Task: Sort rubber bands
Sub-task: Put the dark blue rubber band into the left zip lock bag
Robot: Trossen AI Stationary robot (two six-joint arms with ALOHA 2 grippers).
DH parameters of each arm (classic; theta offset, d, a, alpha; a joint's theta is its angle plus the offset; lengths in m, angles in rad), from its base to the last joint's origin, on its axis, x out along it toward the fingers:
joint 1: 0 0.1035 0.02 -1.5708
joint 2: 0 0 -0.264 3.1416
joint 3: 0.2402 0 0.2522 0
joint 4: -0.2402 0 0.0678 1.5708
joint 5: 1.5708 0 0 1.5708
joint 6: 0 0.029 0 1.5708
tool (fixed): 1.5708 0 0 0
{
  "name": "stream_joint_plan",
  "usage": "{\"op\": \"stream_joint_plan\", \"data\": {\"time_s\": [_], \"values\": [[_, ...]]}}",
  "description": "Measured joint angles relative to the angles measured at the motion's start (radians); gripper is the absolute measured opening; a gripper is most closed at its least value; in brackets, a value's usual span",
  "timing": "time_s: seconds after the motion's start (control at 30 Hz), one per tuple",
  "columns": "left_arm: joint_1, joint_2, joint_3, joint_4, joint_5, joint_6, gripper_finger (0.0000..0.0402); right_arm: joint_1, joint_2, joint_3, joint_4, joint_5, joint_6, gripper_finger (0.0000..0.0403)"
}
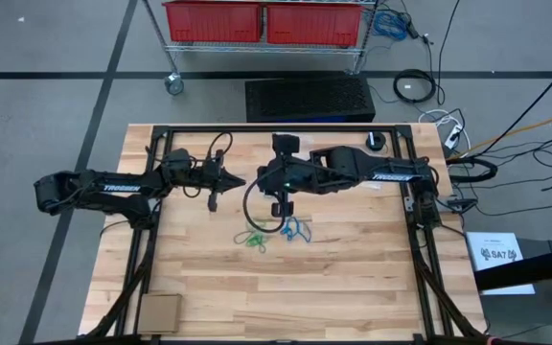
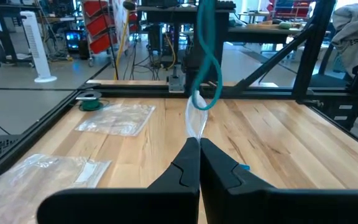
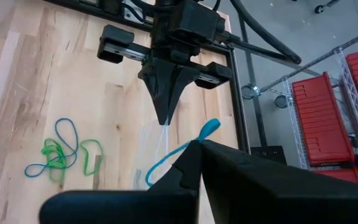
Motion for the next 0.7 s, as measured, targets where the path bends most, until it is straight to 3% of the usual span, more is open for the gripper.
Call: {"op": "stream_joint_plan", "data": {"time_s": [0.4,0.7], "values": [[0.000,0.000,0.000,0.000,0.002,0.001,0.0001,-0.019,0.005,0.000,-0.006,-0.021,-0.027,0.0000],[0.000,0.000,0.000,0.010,0.004,-0.012,0.0001,-0.038,0.008,-0.009,-0.001,-0.108,-0.052,0.0000]]}}
